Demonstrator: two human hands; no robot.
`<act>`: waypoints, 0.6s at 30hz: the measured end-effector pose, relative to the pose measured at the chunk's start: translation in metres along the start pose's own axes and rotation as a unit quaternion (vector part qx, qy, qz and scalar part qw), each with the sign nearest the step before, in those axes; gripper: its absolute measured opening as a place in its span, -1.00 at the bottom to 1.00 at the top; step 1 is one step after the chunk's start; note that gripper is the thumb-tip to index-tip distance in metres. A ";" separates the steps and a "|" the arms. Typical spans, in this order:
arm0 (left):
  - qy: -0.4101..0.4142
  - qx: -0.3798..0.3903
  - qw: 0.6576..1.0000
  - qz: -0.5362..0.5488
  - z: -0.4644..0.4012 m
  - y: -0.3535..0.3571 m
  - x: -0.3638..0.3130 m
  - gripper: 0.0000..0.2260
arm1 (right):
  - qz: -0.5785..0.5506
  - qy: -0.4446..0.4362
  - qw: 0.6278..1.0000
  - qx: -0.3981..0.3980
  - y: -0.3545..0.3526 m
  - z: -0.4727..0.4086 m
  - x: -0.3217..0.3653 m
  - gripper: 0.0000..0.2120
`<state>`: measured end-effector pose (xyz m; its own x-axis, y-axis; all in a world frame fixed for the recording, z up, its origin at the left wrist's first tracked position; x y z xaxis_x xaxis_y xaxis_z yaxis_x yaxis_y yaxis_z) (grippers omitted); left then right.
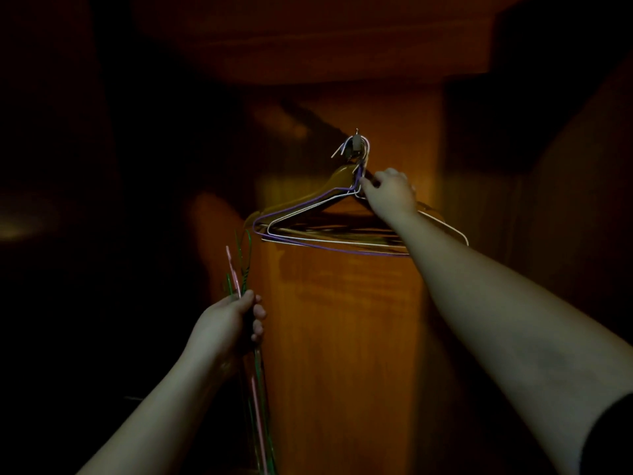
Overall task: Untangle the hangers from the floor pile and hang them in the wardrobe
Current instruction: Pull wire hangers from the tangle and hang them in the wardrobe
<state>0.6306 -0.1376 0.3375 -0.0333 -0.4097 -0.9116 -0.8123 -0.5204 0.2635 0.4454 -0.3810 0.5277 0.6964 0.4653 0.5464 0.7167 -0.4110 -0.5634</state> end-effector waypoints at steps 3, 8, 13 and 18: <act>-0.002 0.000 1.000 0.006 0.002 -0.002 0.000 -0.85 | 0.010 0.003 1.000 -0.010 -0.002 -0.001 0.000 -0.61; -0.008 0.010 1.000 0.010 0.004 -0.003 0.001 -0.85 | 0.029 0.015 0.999 -0.006 -0.004 -0.001 0.002 -0.61; -0.018 0.020 1.000 0.014 0.010 -0.002 0.003 -0.85 | 0.044 0.016 0.999 0.004 -0.007 -0.002 0.004 -0.61; -0.024 0.036 0.999 0.021 0.016 0.002 0.003 -0.85 | 0.091 0.032 0.995 0.013 -0.006 -0.006 0.003 -0.58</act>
<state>0.6195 -0.1273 0.3303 -0.0944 -0.3935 -0.9145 -0.8490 -0.4479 0.2803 0.4440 -0.3818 0.5366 0.8160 0.3340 0.4718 0.5780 -0.4634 -0.6717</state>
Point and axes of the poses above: each hand's wrist, its own z-axis away from the middle knuckle, its own y-axis out of the palm, x = y × z, the point moved 9 cm from there along -z, towards the middle knuckle, and after that the axes turned 15 degrees about y, right-handed, at the moved point
